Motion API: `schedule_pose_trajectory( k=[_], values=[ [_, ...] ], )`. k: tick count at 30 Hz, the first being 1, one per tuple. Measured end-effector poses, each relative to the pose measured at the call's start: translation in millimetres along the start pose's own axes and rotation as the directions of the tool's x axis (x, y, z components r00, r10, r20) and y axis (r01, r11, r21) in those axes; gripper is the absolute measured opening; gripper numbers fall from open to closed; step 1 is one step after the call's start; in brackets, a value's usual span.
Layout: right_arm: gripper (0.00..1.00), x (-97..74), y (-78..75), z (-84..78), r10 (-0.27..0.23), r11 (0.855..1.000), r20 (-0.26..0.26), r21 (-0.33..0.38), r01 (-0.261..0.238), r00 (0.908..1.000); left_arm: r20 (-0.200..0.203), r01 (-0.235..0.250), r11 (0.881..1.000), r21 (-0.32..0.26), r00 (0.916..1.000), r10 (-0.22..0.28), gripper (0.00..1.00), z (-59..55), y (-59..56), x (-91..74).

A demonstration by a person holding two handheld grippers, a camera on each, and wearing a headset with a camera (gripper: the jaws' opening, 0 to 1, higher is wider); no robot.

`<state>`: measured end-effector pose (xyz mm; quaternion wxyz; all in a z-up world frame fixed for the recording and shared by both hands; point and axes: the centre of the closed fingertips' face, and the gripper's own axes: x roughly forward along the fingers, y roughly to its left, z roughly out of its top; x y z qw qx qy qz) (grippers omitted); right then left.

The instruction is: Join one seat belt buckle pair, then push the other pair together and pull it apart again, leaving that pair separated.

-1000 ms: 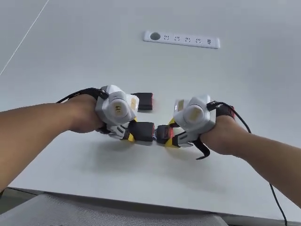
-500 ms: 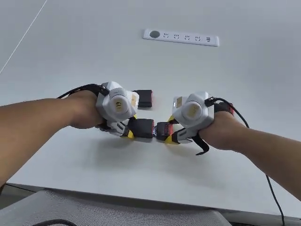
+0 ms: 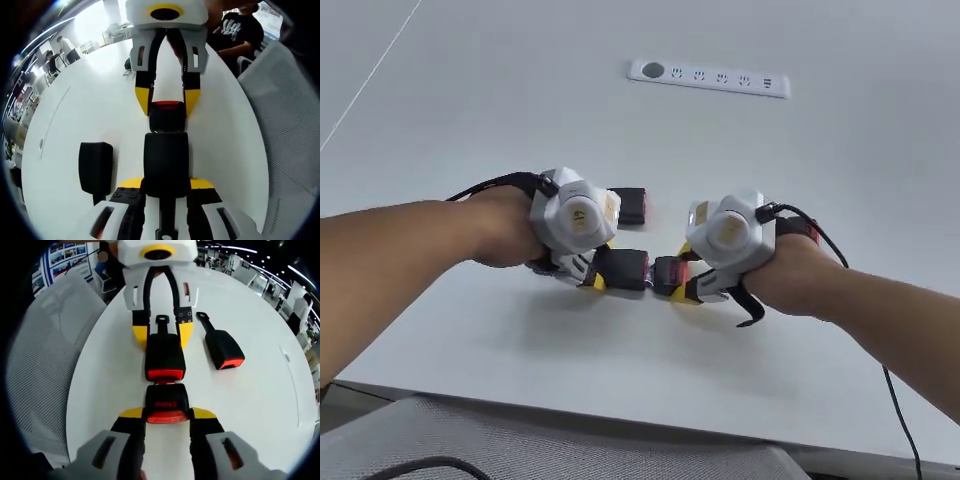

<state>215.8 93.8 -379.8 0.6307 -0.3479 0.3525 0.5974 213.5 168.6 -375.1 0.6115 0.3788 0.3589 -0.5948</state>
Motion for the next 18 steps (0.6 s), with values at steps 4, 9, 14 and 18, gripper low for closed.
schedule_pose_trajectory(
  k=[4, 9, 14, 18],
  values=[
    [0.34, 0.0, 0.5, -0.1, 0.002, 1.000, -0.003, 0.006, -0.002, 1.0000, -0.008, -0.009, 1.000, -0.010, 0.9999, 0.008, 0.32, 0.0, 0.4, 0.0],
    [0.35, 0.3, 0.7, -0.1, -0.002, 1.000, -0.001, 0.018, 0.002, 1.0000, -0.014, -0.019, 0.999, -0.037, 0.9997, 0.018, 0.33, -0.8, 1.3, 0.0],
    [0.35, -2.9, -0.5, 1.4, -0.021, 0.999, 0.005, 0.031, 0.020, 0.9998, -0.045, -0.043, 0.998, -0.035, 0.9981, 0.041, 0.33, -3.2, 1.0, -2.1],
    [0.35, -9.6, 0.2, 4.5, -0.031, 0.999, 0.011, 0.017, 0.031, 0.9995, -0.046, -0.051, 0.999, -0.013, 0.9977, 0.050, 0.33, 0.3, 2.5, -12.4]
  ],
)
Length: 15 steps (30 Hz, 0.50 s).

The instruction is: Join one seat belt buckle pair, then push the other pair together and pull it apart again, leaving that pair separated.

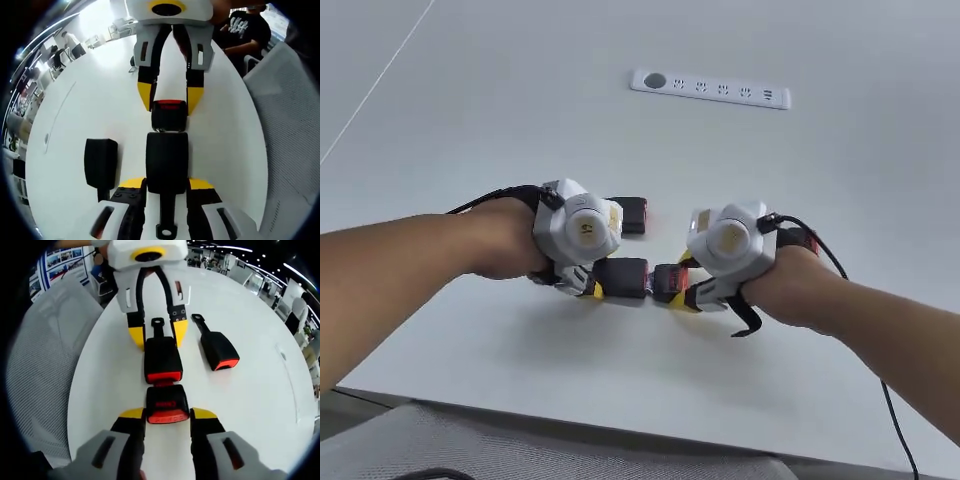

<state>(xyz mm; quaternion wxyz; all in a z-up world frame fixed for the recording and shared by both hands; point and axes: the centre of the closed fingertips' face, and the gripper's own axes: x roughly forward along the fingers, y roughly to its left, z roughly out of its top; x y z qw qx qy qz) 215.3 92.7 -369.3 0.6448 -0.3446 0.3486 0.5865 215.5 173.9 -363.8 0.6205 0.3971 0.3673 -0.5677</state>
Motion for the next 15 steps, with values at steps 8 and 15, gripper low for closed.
schedule_pose_trajectory(
  k=[8, 15],
  values=[
    [0.34, -17.1, -5.4, 7.3, -0.011, 1.000, 0.041, -0.001, 0.011, 0.9991, 0.084, -0.041, 0.999, 0.019, 0.9957, 0.039, 0.31, 21.1, 20.9, -29.4],
    [0.34, -30.5, -27.4, -9.8, -0.060, 0.998, 0.031, 0.010, 0.060, 0.9977, 0.084, -0.094, 0.995, -0.027, 0.9918, 0.096, 0.33, 21.2, 47.5, -28.2]
  ],
)
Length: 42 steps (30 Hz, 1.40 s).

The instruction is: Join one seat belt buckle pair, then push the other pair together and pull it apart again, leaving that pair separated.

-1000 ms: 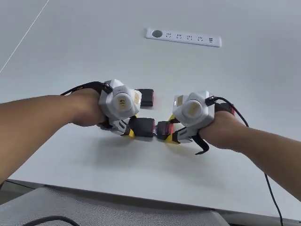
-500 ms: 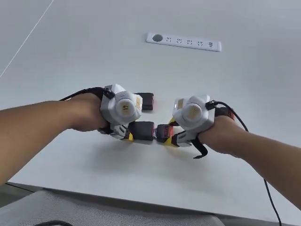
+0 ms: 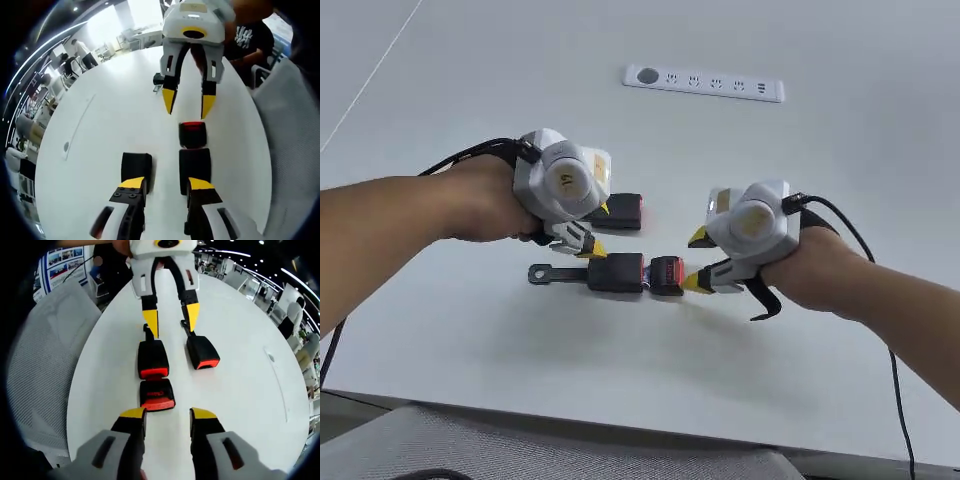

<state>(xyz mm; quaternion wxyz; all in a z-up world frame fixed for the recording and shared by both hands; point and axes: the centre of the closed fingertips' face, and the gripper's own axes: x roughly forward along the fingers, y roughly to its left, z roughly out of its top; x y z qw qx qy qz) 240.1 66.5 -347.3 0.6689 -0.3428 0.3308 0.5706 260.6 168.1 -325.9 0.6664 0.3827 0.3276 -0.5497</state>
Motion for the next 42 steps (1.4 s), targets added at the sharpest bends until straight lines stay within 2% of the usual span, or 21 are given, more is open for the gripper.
schedule_pose_trajectory(
  k=[4, 12, 15, 17, 18, 19, 20, 23, 27, 30, 33, 37, 40, 42],
  values=[
    [0.34, -12.3, -15.3, -11.6, -0.029, 0.999, 0.000, 0.015, 0.029, 0.9996, 0.008, -0.043, 0.999, -0.006, 0.9991, 0.043, 0.33, 0.9, 15.7, 1.2],
    [0.35, -46.0, -53.5, -70.6, -0.099, 0.993, -0.073, 0.056, 0.103, 0.9925, -0.007, -0.058, 0.998, -0.007, 0.9983, 0.058, 0.38, -6.1, 40.6, 8.4],
    [0.36, -57.0, -65.4, -93.1, -0.117, 0.988, -0.097, 0.089, 0.125, 0.9885, -0.015, -0.047, 0.999, 0.003, 0.9988, 0.047, 0.37, -8.7, 44.3, 12.9],
    [0.36, -60.8, -68.7, -101.6, -0.116, 0.984, -0.098, 0.125, 0.128, 0.9883, -0.018, -0.033, 0.999, 0.009, 0.9993, 0.033, 0.38, -10.3, 45.3, 16.5],
    [0.36, -66.4, -75.6, -115.8, -0.129, 0.979, -0.116, 0.146, 0.146, 0.9848, -0.023, -0.026, 0.999, 0.022, 0.9994, 0.027, 0.40, -11.4, 44.9, 18.5],
    [0.37, -68.8, -79.3, -121.6, -0.140, 0.976, -0.122, 0.151, 0.158, 0.9827, -0.032, -0.028, 0.999, 0.027, 0.9991, 0.029, 0.43, -12.9, 46.2, 20.2],
    [0.37, -71.0, -80.8, -126.2, -0.137, 0.967, -0.112, 0.200, 0.158, 0.9842, -0.037, -0.027, 0.999, 0.032, 0.9989, 0.028, 0.45, -14.2, 46.8, 21.6],
    [0.38, -71.8, -84.6, -138.3, -0.136, 0.970, -0.131, 0.184, 0.159, 0.9820, -0.044, -0.010, 0.999, 0.035, 0.9990, 0.012, 0.45, -16.9, 48.6, 27.1],
    [0.39, -67.8, -78.7, -139.6, -0.107, 0.973, -0.135, 0.188, 0.132, 0.9850, -0.046, 0.007, 1.000, 0.016, 0.9989, -0.006, 0.44, -18.2, 50.2, 30.4],
    [0.39, -61.4, -75.2, -137.7, -0.086, 0.980, -0.141, 0.168, 0.110, 0.9862, -0.041, 0.035, 0.999, -0.007, 0.9985, -0.035, 0.43, -18.5, 44.8, 30.1],
    [0.38, -55.1, -75.8, -139.8, -0.061, 0.981, -0.152, 0.171, 0.087, 0.9865, -0.047, 0.060, 0.998, -0.020, 0.9970, -0.061, 0.40, -22.3, 44.0, 32.1],
    [0.38, -51.5, -76.1, -139.2, -0.037, 0.982, -0.155, 0.179, 0.065, 0.9872, -0.088, 0.054, 0.998, 0.035, 0.9948, -0.051, 0.37, -29.0, 42.7, 36.2],
    [0.38, -50.7, -74.4, -138.5, -0.021, 0.986, -0.163, 0.158, 0.047, 0.9865, -0.079, 0.041, 0.999, 0.013, 0.9961, -0.040, 0.33, -28.1, 47.6, 37.7],
    [0.38, -49.8, -75.7, -138.3, -0.016, 0.988, -0.160, 0.150, 0.040, 0.9869, -0.077, 0.049, 0.999, 0.012, 0.9959, -0.048, 0.33, -28.3, 46.7, 38.2]
  ],
)
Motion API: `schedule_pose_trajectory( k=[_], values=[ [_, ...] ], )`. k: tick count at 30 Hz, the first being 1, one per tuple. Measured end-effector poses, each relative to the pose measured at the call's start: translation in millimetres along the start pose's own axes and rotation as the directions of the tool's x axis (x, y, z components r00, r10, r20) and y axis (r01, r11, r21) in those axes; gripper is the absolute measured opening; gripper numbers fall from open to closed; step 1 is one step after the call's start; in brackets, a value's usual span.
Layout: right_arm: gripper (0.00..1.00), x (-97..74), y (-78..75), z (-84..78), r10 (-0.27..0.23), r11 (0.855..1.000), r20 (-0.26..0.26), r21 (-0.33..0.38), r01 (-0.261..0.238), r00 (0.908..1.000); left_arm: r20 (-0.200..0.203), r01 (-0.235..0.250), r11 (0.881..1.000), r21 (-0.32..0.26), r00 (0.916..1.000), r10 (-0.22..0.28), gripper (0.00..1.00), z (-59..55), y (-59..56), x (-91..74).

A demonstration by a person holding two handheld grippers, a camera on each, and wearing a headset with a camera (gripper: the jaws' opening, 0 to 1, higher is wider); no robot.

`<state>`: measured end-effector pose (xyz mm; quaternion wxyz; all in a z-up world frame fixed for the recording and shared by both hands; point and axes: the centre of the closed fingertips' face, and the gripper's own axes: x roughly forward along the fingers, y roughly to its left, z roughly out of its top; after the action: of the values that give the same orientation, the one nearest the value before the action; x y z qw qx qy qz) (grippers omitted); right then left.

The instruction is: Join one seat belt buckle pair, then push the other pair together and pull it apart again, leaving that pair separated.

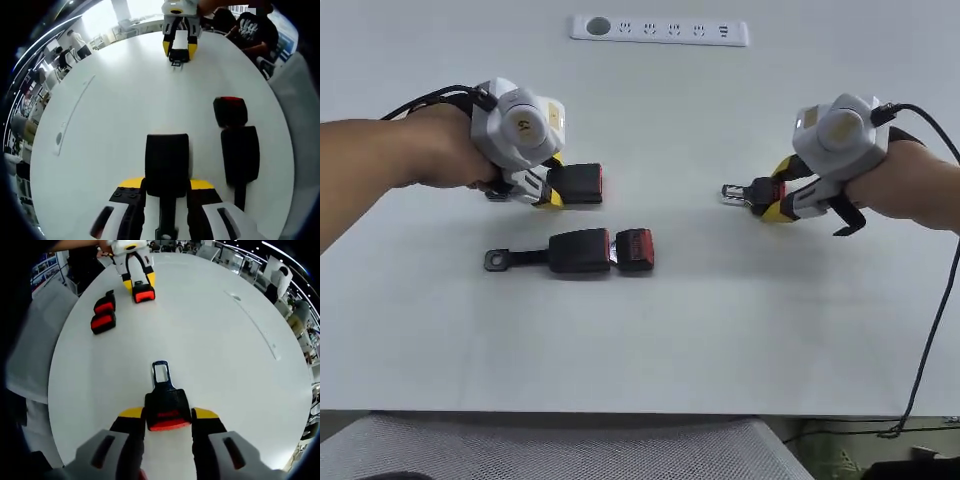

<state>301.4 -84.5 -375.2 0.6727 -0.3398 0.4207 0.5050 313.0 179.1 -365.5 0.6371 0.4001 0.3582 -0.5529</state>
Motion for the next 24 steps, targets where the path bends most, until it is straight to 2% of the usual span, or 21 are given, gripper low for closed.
schedule_pose_trajectory(
  k=[8, 11, 19, 21, 24],
  values=[
    [0.36, 0.4, -0.1, 0.4, 0.035, 0.999, 0.003, -0.018, -0.035, 0.9994, 0.012, 0.016, 1.000, -0.011, 0.9998, -0.016, 0.32, 2.3, -4.8, -2.9],
    [0.35, 1.0, -1.4, 0.1, 0.040, 0.999, 0.000, -0.023, -0.040, 0.9992, 0.011, 0.025, 1.000, -0.012, 0.9996, -0.024, 0.32, 0.7, -2.6, -0.9],
    [0.35, 3.3, -3.7, 2.4, 0.039, 0.999, -0.007, -0.017, -0.039, 0.9992, 0.007, 0.021, 1.000, -0.018, 0.9998, -0.020, 0.31, 3.1, -6.0, -3.5],
    [0.35, 4.9, -3.8, 6.3, 0.036, 0.999, -0.008, 0.000, -0.036, 0.9993, 0.015, 0.025, 0.999, -0.024, 0.9996, -0.025, 0.31, 3.0, -5.8, -3.6],
    [0.35, 8.4, -0.3, 15.0, 0.034, 0.999, -0.004, -0.034, -0.034, 0.9994, 0.032, 0.029, 0.999, -0.035, 0.9991, -0.028, 0.31, 3.1, -5.7, -3.9]
  ],
)
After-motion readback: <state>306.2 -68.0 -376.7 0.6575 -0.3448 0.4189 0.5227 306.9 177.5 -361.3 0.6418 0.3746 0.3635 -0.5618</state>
